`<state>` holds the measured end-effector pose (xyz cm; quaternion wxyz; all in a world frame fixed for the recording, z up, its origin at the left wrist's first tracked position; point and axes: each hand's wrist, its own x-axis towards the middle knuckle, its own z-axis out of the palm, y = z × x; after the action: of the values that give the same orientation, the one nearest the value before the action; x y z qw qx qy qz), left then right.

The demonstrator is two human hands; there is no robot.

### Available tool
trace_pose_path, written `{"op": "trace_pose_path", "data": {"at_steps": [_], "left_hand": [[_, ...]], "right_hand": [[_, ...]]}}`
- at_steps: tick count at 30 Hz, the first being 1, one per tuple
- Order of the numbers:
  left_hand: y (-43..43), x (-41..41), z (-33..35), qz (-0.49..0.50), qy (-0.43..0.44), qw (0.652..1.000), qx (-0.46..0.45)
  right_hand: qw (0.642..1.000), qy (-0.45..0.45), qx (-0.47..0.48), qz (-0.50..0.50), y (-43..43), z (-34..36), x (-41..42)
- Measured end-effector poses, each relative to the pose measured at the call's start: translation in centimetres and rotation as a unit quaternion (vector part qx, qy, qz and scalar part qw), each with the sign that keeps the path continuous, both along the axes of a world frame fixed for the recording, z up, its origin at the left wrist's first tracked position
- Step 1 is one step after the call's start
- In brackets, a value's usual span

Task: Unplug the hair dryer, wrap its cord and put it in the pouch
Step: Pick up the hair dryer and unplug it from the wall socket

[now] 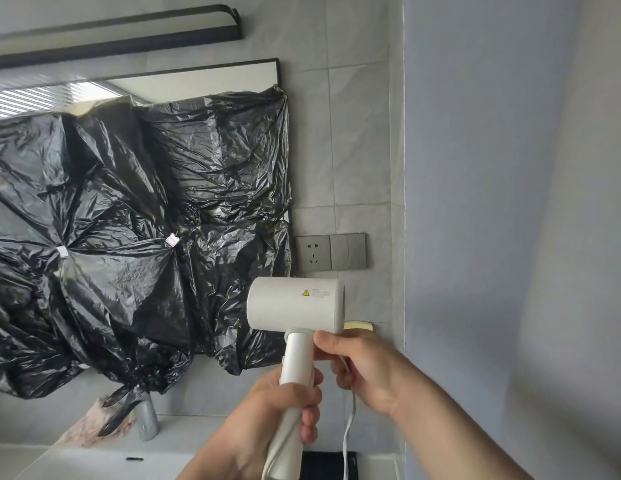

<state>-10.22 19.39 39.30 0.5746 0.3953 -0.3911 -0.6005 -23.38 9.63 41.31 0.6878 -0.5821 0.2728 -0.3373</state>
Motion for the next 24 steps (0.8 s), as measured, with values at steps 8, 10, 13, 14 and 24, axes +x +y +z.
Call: {"op": "trace_pose_path", "data": {"at_steps": [8, 10, 13, 14, 24], "left_hand": [[-0.2, 1.1, -0.2, -0.109, 0.085, 0.99, 0.002], [-0.1, 1.2, -0.2, -0.129, 0.092, 0.987, -0.003], [-0.5, 1.7, -0.7, -0.172, 0.115, 0.978, 0.001], [-0.6, 1.9, -0.7, -0.203, 0.131, 0.97, -0.001], [-1.5, 2.5, -1.6, -0.288, 0.157, 0.944, -0.027]], "right_hand": [[0.996, -0.027, 0.018, 0.081, -0.8, 0.5, -0.5], [0.993, -0.02, 0.019, 0.112, -0.8, 0.5, -0.6], [0.99, -0.033, 0.024, 0.136, -1.0, 0.4, -0.8], [0.989, -0.044, 0.026, 0.14, -1.1, 0.3, -0.8], [0.986, -0.055, 0.019, 0.155, -1.3, -1.4, -0.1]]}}
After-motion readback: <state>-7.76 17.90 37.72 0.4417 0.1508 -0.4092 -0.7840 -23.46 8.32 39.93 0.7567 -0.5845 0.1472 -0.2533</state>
